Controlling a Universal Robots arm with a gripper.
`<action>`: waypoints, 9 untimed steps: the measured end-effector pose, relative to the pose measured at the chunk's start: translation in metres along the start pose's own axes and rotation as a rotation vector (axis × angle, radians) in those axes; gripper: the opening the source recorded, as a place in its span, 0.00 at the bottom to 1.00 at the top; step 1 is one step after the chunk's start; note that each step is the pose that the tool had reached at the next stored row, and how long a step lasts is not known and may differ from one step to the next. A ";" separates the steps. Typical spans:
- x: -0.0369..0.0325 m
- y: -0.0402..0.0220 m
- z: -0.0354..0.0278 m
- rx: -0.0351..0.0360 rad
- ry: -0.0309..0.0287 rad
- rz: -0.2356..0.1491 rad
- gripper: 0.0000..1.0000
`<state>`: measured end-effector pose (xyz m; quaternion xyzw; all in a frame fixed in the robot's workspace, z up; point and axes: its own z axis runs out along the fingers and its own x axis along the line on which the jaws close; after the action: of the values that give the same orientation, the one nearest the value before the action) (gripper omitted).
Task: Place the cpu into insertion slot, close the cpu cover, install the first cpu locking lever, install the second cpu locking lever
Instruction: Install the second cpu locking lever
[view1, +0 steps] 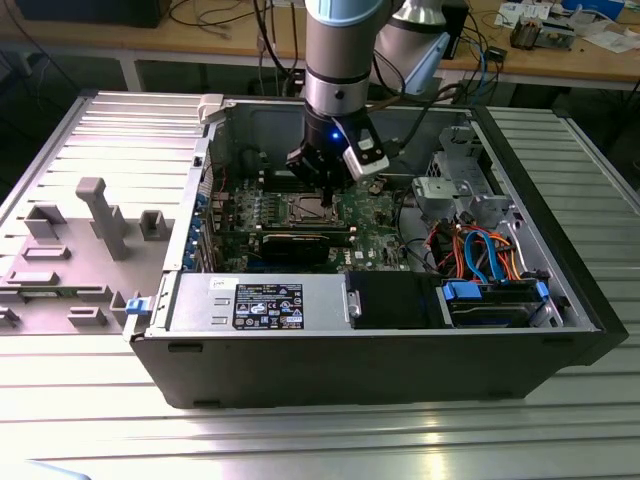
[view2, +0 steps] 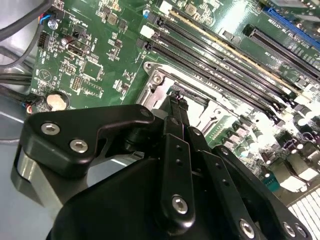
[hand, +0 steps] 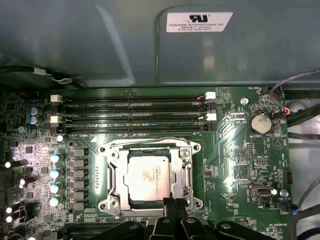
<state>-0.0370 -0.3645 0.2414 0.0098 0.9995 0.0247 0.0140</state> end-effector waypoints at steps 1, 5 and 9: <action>0.0000 -0.0040 -0.0007 -0.0002 0.0000 0.000 0.11; 0.0059 -0.0173 0.0002 -0.0101 0.0003 0.000 0.11; 0.0156 -0.0251 0.0004 -0.0178 0.0003 0.000 0.11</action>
<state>-0.0531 -0.3892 0.2393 0.0098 0.9993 0.0336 0.0139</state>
